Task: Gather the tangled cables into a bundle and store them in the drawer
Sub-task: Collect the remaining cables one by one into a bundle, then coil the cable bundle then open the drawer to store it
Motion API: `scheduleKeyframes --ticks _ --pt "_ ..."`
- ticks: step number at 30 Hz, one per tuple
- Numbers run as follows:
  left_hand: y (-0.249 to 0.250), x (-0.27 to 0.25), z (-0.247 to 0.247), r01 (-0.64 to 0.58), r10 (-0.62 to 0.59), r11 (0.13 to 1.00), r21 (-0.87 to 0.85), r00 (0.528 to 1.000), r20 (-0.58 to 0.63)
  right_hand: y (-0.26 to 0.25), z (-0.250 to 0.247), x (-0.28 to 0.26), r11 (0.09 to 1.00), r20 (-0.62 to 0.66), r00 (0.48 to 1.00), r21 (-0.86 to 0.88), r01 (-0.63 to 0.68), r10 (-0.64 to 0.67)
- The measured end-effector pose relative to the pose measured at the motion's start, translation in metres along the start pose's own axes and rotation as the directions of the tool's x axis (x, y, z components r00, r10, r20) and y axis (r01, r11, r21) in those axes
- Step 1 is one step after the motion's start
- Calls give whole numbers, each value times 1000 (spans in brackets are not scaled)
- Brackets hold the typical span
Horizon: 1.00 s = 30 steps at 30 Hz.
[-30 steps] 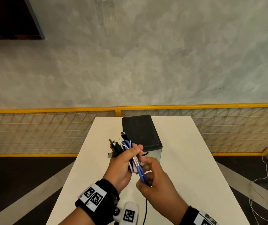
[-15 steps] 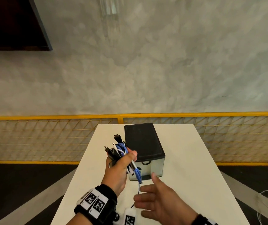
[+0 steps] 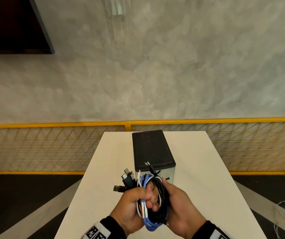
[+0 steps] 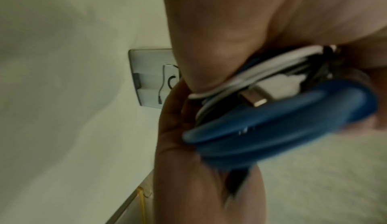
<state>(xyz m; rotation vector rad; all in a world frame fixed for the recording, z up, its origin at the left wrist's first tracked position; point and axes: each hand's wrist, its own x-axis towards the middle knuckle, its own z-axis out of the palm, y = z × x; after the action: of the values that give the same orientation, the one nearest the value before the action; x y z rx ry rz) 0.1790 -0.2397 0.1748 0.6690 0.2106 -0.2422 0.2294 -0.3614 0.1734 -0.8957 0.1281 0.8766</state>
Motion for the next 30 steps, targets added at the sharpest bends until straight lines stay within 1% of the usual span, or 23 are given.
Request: scheduleKeyframes --ticks 3,6,8,10,12,13,14,16,17,19,20,22,24,25,26,27,28,29,30 --pt "2 -5 -5 66 -64 998 -17 994 94 1 3 -8 995 84 996 -93 43 -35" --pt "2 -5 -13 107 -110 994 32 986 125 5 1 -14 969 130 980 -177 170 -149" --pt "5 -6 -18 144 -152 984 109 986 74 9 -5 -14 947 151 965 -210 242 -213" --pt "9 -6 -23 196 -199 955 224 980 -10 13 -8 -13 934 132 966 -255 252 -225" --pt "11 -5 -24 221 -208 905 363 975 -74 15 -11 -11 916 97 967 -312 253 -234" --pt "12 -5 -23 214 -188 883 418 977 -103 17 -11 -9 896 82 962 -352 272 -260" --pt "13 -4 -22 183 -138 865 467 982 -128 17 -13 -7 867 68 952 -398 299 -297" --pt "11 -3 -21 71 11 838 541 989 -145 19 -16 -6 812 56 933 -475 339 -357" --pt "10 -4 -19 24 73 820 572 987 -146 19 -17 -7 798 54 930 -497 341 -364" --pt "6 -5 -15 -47 169 759 649 977 -127 19 -19 -8 807 34 938 -499 316 -346" --pt "4 -6 -15 -80 215 716 694 971 -109 18 -21 -8 816 25 943 -494 301 -333" --pt "-1 -5 -13 -129 299 601 789 952 -73 16 -23 -7 816 22 946 -501 290 -323" --pt "-4 -6 -13 -181 410 487 854 911 -41 15 -26 -6 805 22 942 -513 297 -333" --pt "-4 -8 -12 -213 471 400 892 882 -1 15 -26 -7 799 21 938 -518 305 -345" --pt "-1 -9 -12 -224 520 265 938 852 57 15 -27 -7 795 24 935 -519 315 -355" --pt "2 -10 -11 -210 540 113 971 833 117 15 -27 -7 793 29 932 -517 323 -361" --pt "4 -11 -12 -190 541 7 982 826 156 15 -27 -8 788 38 930 -519 331 -366" --pt "7 -11 -14 -182 527 -41 982 831 176 14 -26 -8 782 46 927 -523 340 -372" --pt "9 -11 -15 -182 497 -26 983 851 171 14 -26 -8 775 54 925 -528 347 -377"
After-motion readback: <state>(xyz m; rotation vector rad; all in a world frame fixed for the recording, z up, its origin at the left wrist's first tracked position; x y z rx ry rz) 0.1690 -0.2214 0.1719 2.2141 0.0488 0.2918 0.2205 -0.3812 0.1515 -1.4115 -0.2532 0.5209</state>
